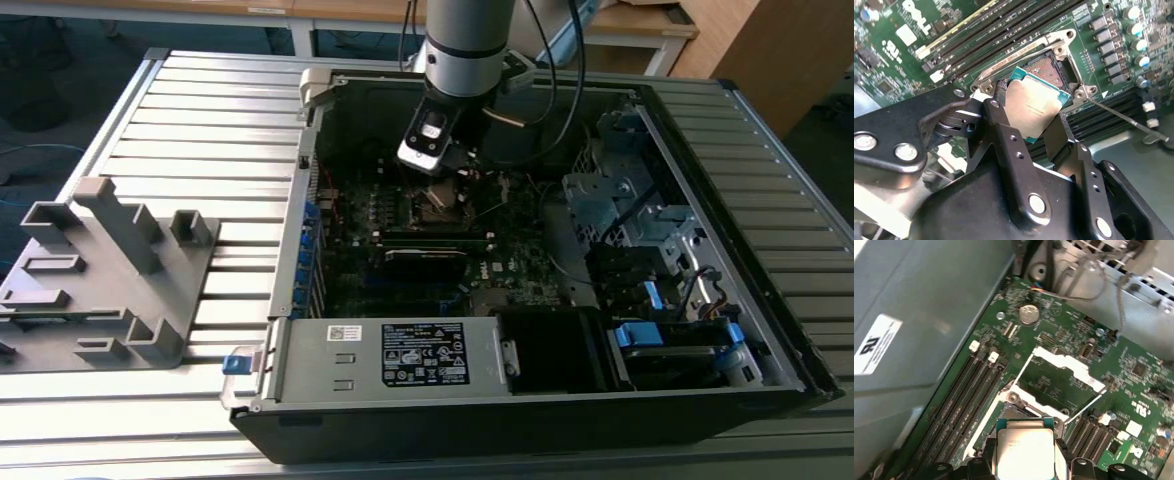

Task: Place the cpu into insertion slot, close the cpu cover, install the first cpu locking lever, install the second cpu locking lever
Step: 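Place the cpu into insertion slot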

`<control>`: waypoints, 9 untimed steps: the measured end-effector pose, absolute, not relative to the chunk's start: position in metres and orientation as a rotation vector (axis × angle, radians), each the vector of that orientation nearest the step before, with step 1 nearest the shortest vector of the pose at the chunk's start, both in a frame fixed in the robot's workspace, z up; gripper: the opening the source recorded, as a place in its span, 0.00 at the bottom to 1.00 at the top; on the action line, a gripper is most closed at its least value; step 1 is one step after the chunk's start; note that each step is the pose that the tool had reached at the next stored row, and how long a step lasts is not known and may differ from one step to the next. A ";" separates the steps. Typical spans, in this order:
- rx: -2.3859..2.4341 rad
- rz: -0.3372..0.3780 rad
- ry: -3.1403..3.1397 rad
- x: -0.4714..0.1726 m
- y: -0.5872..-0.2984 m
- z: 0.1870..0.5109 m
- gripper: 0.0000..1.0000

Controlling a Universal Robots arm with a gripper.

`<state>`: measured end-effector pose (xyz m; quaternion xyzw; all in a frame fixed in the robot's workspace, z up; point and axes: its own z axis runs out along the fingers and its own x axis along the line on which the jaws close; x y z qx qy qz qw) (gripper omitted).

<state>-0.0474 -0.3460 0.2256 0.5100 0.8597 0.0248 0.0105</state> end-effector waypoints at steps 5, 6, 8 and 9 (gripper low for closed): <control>1.708 0.076 2.608 -0.047 -0.346 0.225 0.54; 1.711 0.076 2.606 -0.047 -0.346 0.225 0.54; 1.712 0.076 2.605 -0.047 -0.346 0.225 0.54; 1.712 0.076 2.605 -0.047 -0.346 0.225 0.54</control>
